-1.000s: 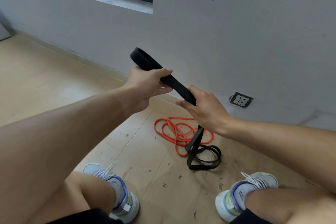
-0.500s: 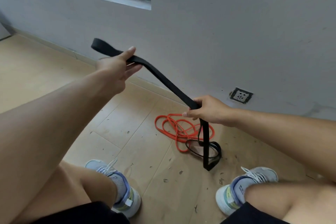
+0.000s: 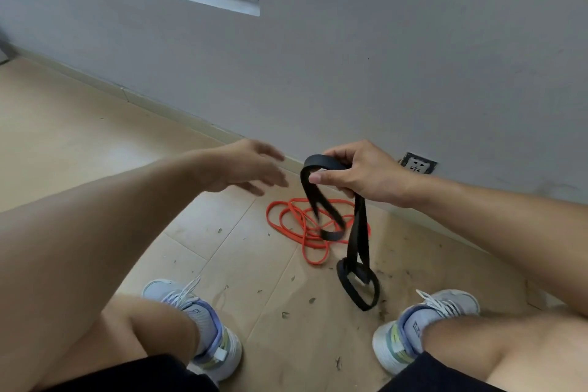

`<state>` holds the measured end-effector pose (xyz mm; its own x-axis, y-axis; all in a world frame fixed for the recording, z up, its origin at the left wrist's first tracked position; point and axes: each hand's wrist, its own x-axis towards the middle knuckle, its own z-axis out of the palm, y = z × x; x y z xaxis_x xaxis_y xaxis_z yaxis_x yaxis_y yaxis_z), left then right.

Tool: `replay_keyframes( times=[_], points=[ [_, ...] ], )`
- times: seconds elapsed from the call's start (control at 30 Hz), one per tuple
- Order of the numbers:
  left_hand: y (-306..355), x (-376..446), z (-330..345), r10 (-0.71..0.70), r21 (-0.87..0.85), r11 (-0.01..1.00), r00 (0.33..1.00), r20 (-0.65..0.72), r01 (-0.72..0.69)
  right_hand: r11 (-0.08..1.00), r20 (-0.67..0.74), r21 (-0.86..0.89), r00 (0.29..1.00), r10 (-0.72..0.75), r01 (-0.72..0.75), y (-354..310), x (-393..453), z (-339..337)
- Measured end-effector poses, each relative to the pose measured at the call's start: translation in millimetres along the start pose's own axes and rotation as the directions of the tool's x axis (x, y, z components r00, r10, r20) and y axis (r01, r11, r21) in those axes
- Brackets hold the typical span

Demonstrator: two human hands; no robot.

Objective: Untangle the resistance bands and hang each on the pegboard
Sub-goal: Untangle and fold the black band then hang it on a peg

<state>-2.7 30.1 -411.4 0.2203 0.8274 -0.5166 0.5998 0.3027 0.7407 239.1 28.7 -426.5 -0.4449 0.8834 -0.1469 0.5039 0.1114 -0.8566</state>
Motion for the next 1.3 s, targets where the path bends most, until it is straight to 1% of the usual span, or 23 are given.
replay_keyframes(
  times=[0.07, 0.1, 0.13, 0.2, 0.27, 0.33, 0.37, 0.43, 0.5, 0.53, 0.6, 0.67, 0.7, 0.73, 0.83, 0.9, 1.0, 1.07, 1.2, 1.3],
  points=[
    [16, -6, 16, 0.134, 0.014, 0.991, 0.984, 0.118, -0.136, 1.000, 0.020, 0.005, 1.000, -0.024, 0.023, -3, -2, 1],
    [22, -9, 24, 0.195, 0.011, 0.980, 0.968, 0.156, -0.199, 0.999, 0.026, 0.019, 0.999, -0.037, 0.036, -5, -3, 1],
    [26, -11, 31, 0.258, 0.010, 0.965, 0.951, 0.169, -0.263, 0.998, 0.036, 0.035, 0.998, -0.046, 0.045, -8, -4, -1],
    [32, -16, 40, 0.348, 0.081, 0.931, 0.933, 0.097, -0.355, 0.997, 0.073, 0.055, 0.995, -0.061, 0.057, -13, -6, -5],
    [36, -18, 41, 0.367, 0.254, 0.898, 0.930, 0.013, -0.358, 0.998, 0.126, 0.029, 0.990, -0.064, 0.061, -17, -10, -11],
    [40, -19, 38, 0.355, 0.456, 0.833, 0.935, -0.009, -0.312, 0.998, 0.171, -0.038, 0.984, -0.042, 0.049, -19, -13, -16],
    [42, -20, 36, 0.351, 0.510, 0.807, 0.936, -0.008, -0.298, 0.997, 0.186, -0.068, 0.982, -0.034, 0.047, -20, -14, -17],
    [48, -22, 32, 0.374, 0.537, 0.782, 0.927, 0.002, -0.316, 0.996, 0.204, -0.077, 0.979, -0.030, 0.046, -20, -14, -18],
    [54, -28, 26, 0.417, 0.474, 0.802, 0.909, -0.009, -0.364, 0.997, 0.218, -0.063, 0.976, -0.019, 0.033, -18, -14, -18],
    [56, -32, 24, 0.439, 0.387, 0.831, 0.898, -0.015, -0.400, 0.998, 0.221, -0.058, 0.975, -0.011, 0.024, -16, -13, -18],
    [59, -38, 18, 0.498, 0.133, 0.862, 0.866, -0.039, -0.490, 0.997, 0.210, -0.075, 0.978, 0.007, 0.009, -12, -12, -20],
    [56, -41, 9, 0.527, -0.101, 0.838, 0.844, -0.098, -0.536, 0.992, 0.210, -0.125, 0.977, 0.033, -0.007, -4, -12, -22],
    [53, -41, 4, 0.524, -0.160, 0.828, 0.843, -0.119, -0.537, 0.993, 0.209, -0.119, 0.977, 0.051, -0.026, -1, -12, -23],
    [49, -40, -2, 0.512, -0.180, 0.831, 0.850, -0.123, -0.526, 0.994, 0.205, -0.095, 0.976, 0.068, -0.049, 2, -13, -23],
    [30, -35, -14, 0.431, -0.135, 0.890, 0.900, -0.069, -0.436, 0.995, 0.167, -0.050, 0.981, 0.094, -0.087, 5, -13, -26],
    [18, -31, -20, 0.386, -0.087, 0.916, 0.920, -0.062, -0.391, 0.996, 0.115, -0.020, 0.989, 0.092, -0.090, 2, -13, -28],
    [10, -26, -21, 0.337, 0.069, 0.940, 0.941, -0.015, -0.335, 0.998, -0.013, 0.047, 0.999, 0.051, -0.050, -8, -10, -29],
    [11, -27, -11, 0.306, 0.120, 0.944, 0.951, 0.042, -0.309, 0.997, -0.078, 0.074, 0.997, 0.007, -0.001, -17, -8, -29],
    [25, -29, 16, 0.348, 0.136, 0.924, 0.934, 0.079, -0.356, 0.994, -0.108, -0.008, 0.988, -0.113, 0.113, -38, -8, -23],
    [37, -28, 29, 0.412, 0.131, 0.903, 0.911, 0.006, -0.409, 0.989, -0.069, -0.030, 0.986, -0.149, 0.147, -43, -8, -21]
  ],
)
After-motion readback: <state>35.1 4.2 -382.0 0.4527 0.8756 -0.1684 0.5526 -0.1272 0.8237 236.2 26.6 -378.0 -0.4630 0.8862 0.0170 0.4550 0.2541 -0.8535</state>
